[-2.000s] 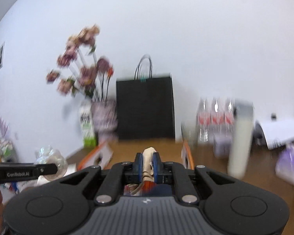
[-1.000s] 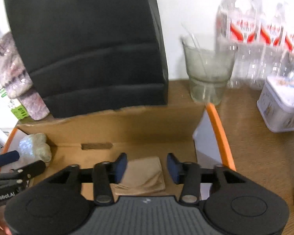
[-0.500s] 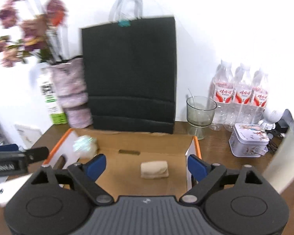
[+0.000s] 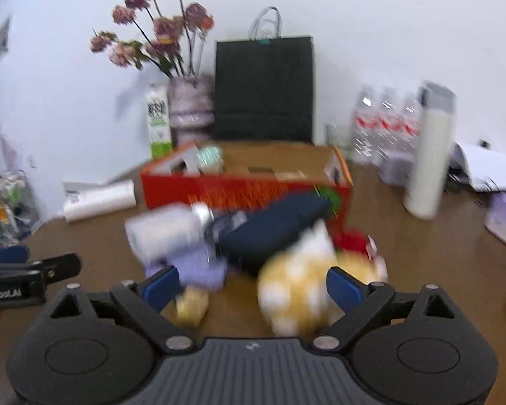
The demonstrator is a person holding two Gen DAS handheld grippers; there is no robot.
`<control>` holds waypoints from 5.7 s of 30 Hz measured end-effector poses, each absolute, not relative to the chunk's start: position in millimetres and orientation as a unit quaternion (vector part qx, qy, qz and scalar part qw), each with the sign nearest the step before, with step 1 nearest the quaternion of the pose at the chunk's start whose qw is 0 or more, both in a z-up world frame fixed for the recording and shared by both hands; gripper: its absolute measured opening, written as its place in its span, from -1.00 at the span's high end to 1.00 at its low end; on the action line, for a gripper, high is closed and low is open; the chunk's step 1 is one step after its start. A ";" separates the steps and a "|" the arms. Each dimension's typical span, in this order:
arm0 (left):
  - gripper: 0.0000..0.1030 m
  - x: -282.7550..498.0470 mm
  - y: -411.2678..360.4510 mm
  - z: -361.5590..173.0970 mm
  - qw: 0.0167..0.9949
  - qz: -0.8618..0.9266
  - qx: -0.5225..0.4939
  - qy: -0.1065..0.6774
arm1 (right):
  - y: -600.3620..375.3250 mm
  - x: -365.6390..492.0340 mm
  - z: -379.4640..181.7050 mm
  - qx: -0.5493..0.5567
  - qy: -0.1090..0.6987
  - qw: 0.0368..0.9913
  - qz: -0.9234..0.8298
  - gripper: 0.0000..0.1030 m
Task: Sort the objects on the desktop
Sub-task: 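Move both tools back over the cluttered table, then grasp the white translucent plastic box with the left tool while the right tool grasps the plush sheep, then lift and carry the plastic box and plush sheep over the cardboard box, then open both tools to drop the items into the cardboard box, then move both tools back over the table items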
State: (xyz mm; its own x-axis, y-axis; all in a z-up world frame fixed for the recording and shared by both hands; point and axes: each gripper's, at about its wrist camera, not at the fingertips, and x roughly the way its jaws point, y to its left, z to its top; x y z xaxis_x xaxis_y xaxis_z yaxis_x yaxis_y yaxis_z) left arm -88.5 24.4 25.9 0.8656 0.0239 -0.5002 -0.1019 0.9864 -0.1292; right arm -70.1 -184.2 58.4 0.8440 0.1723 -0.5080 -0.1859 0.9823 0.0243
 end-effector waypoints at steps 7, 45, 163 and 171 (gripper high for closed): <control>-1.00 -114.0 7.3 15.1 0.974 0.014 -0.017 0.227 | -185.5 -117.4 34.2 -0.019 0.223 0.971 0.083 -0.96; -0.30 97.6 -0.9 11.7 0.923 -0.116 0.061 0.362 | -232.5 15.3 18.6 0.027 0.303 0.952 0.027 -0.80; -0.96 100.6 27.8 118.9 0.936 0.004 -0.021 0.351 | -199.1 107.9 128.8 -0.017 0.327 0.940 0.099 -0.75; -1.00 -30.5 13.2 40.6 0.945 -0.001 -0.017 0.328 | -191.5 -37.7 52.0 -0.004 0.298 0.947 0.122 -0.81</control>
